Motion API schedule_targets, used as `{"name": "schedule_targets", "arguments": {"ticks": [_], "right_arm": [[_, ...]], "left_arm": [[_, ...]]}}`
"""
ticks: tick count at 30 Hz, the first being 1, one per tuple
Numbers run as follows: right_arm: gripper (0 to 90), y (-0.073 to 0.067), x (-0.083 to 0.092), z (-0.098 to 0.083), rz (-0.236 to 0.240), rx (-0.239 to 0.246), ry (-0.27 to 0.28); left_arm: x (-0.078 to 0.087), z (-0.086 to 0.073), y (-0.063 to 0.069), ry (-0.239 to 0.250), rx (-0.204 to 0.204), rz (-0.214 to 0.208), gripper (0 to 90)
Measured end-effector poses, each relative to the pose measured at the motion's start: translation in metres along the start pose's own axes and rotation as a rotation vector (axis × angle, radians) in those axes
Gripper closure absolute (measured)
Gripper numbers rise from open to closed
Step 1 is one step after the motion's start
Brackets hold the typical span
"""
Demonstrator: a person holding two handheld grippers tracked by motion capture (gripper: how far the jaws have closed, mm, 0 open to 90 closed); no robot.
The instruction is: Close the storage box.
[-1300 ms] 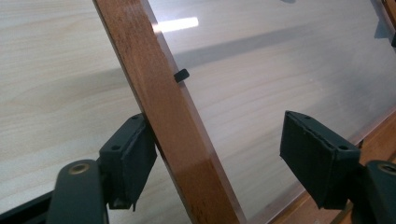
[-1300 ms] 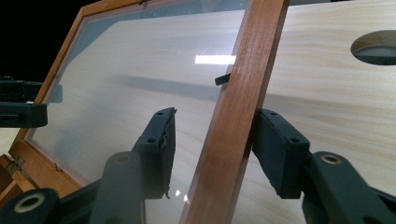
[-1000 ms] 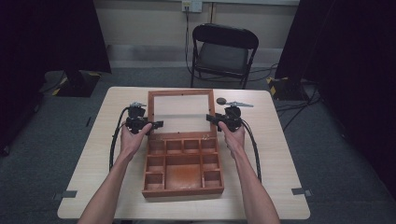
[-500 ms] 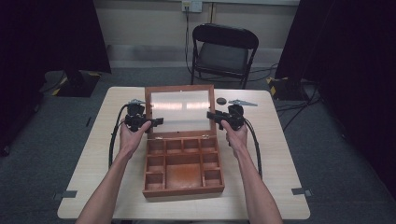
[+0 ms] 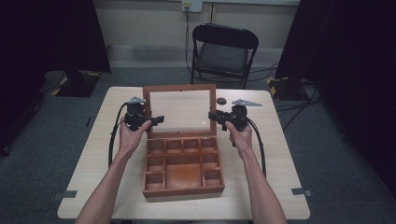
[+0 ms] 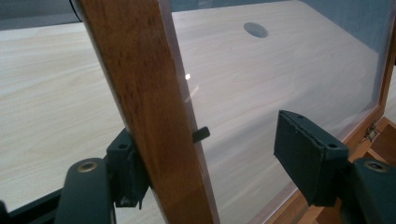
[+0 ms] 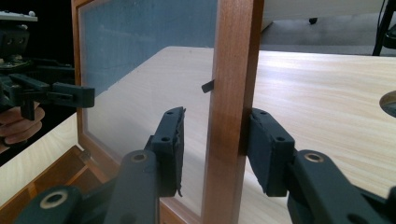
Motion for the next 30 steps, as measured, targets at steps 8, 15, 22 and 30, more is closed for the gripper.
{"name": "schedule_targets", "arguments": {"ticks": [8, 15, 22, 30], "right_arm": [[59.3, -0.010, 0.010, 0.002, 0.030, 0.054, 0.000], [59.9, -0.016, 0.015, 0.001, 0.015, 0.099, -0.024], [55.1, -0.023, 0.012, 0.007, 0.025, 0.119, -0.042], [52.3, -0.031, 0.012, 0.009, -0.002, 0.123, -0.062]], "left_arm": [[0.009, 0.004, 0.015, 0.032, -0.050, -0.029, 33.0], [0.018, 0.006, 0.022, 0.062, -0.057, -0.035, 34.5], [0.024, 0.004, 0.027, 0.066, -0.085, -0.034, 34.9], [0.031, -0.005, 0.026, 0.062, -0.089, -0.008, 34.5]]}}
Point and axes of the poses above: each handheld gripper's, and its own axes: x roughly backward along the jaws, z roughly out of its top, y roughly to its right, the point moved 10 cm from there along -x, roughly forward along the jaws, and after that the axes turned 2 degrees about y, right-handed, at the moved point
